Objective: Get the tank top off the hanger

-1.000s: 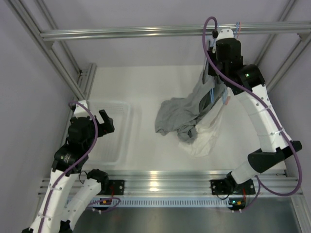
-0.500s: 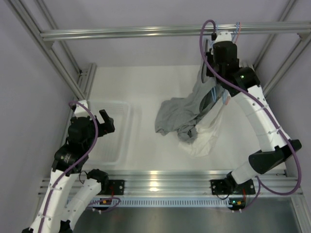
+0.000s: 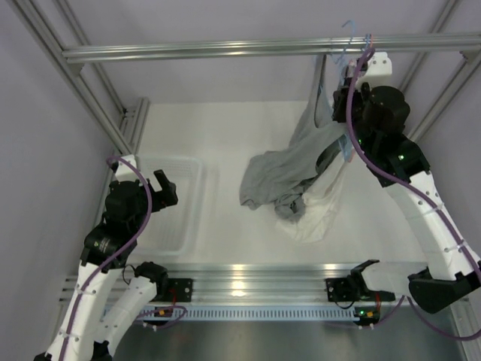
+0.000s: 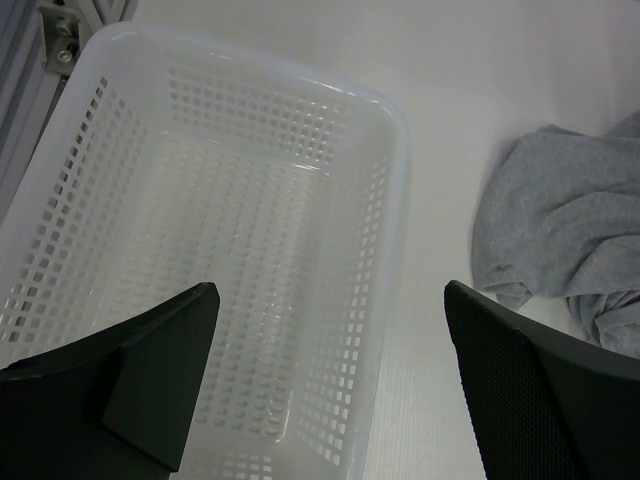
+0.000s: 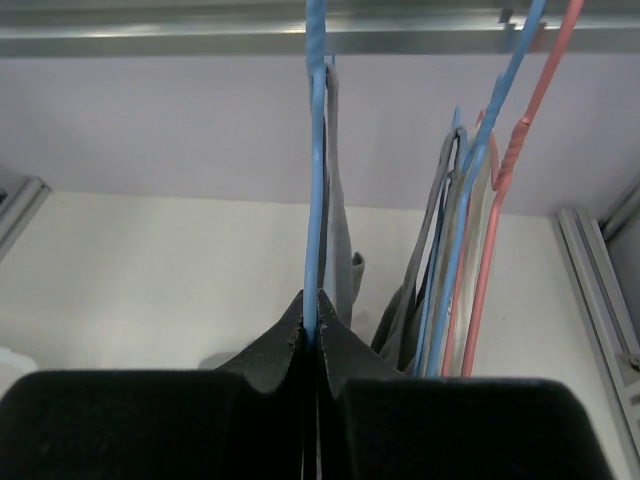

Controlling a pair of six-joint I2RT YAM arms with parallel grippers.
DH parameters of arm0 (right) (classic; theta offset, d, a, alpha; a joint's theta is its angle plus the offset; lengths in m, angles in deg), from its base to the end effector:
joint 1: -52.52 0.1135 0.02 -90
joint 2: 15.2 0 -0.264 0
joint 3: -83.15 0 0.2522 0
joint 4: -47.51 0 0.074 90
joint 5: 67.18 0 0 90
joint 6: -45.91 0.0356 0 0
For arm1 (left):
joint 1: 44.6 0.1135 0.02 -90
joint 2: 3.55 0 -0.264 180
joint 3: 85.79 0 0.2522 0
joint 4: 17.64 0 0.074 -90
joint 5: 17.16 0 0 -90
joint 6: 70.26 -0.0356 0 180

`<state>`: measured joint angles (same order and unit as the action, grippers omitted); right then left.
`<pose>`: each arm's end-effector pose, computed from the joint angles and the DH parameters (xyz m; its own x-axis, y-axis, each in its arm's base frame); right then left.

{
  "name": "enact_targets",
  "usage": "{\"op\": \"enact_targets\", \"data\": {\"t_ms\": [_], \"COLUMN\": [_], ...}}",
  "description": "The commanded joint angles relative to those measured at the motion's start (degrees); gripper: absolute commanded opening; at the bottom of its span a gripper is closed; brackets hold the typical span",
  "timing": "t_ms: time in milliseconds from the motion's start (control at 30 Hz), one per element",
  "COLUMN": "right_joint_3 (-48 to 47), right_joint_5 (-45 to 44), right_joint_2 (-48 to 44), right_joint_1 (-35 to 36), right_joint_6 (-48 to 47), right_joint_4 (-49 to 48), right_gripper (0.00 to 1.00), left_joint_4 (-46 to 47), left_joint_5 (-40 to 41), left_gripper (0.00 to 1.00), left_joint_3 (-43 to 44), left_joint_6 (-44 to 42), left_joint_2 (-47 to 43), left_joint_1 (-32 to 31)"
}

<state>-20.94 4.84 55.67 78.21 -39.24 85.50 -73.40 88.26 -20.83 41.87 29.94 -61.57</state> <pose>0.2318 0.0993 0.4921 -0.0861 0.0478 -0.9951 -0.1283 0.9900 0.0587 0.1115 -0.0241 0.3463 -0.3831 -0.2628 -0.8855 -0.1023 0.9649 -0.2420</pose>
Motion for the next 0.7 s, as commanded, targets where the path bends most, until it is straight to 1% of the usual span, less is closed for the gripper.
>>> {"op": "enact_targets", "data": {"t_ms": [0,133,167,233,367,400,467,500,567,600,633,667], "right_joint_3": [3.04,8.74,9.11,9.03,14.90,17.52,19.47,21.49,23.43,24.83,25.54,26.16], "right_joint_5": [4.35,9.61,14.07,17.00,22.80,23.33,24.91,25.62,28.94,29.75,31.15,31.77], "right_joint_2": [-3.54,-6.53,-7.14,-8.90,-15.05,-17.58,-19.97,-22.33,-24.72,-26.99,-28.06,-29.20], "right_joint_1": [-2.04,-3.28,-3.28,-3.19,-3.19,-3.19,-3.19,-3.19,-3.19,-3.19,-3.11,-3.10], "right_joint_6": [-0.54,-0.71,-0.80,-0.28,3.06,3.42,4.47,4.91,6.66,7.37,8.51,9.21], "right_joint_4": [-12.70,-17.89,-18.07,-15.71,-14.56,-14.39,-13.68,-13.51,-13.15,-12.98,-12.89,-12.89], "right_gripper": [0.00,0.00,0.00,0.00,0.00,0.00,0.00,0.00,0.00,0.00,0.00,0.00], "left_joint_4": [3.06,3.06,3.15,3.15,5.78,8.48,11.66,15.85,20.97,23.52,26.93,28.01], "left_joint_5": [-0.39,-0.57,-1.18,-3.45,-14.16,-19.50,-24.36,-28.47,-31.67,-32.03,-29.60,-27.31], "left_gripper": [0.99,0.99,0.99,0.99,0.99,0.99,0.99,0.99,0.99,0.99,0.99,0.99], "left_joint_3": [-0.31,-0.14,0.21,0.92,6.35,7.85,11.27,14.60,17.78,21.36,23.57,25.94], "left_joint_6": [-0.86,-0.86,-0.77,-1.30,1.59,3.08,4.76,6.77,8.10,7.58,6.27,4.08], "left_joint_2": [-0.80,-0.80,-0.71,-0.01,4.37,7.26,11.13,15.24,19.74,24.38,26.86,29.50], "left_joint_1": [0.10,0.10,0.10,0.10,0.10,0.10,0.10,-0.51,-2.96,-8.46,-12.43,-16.13]}}
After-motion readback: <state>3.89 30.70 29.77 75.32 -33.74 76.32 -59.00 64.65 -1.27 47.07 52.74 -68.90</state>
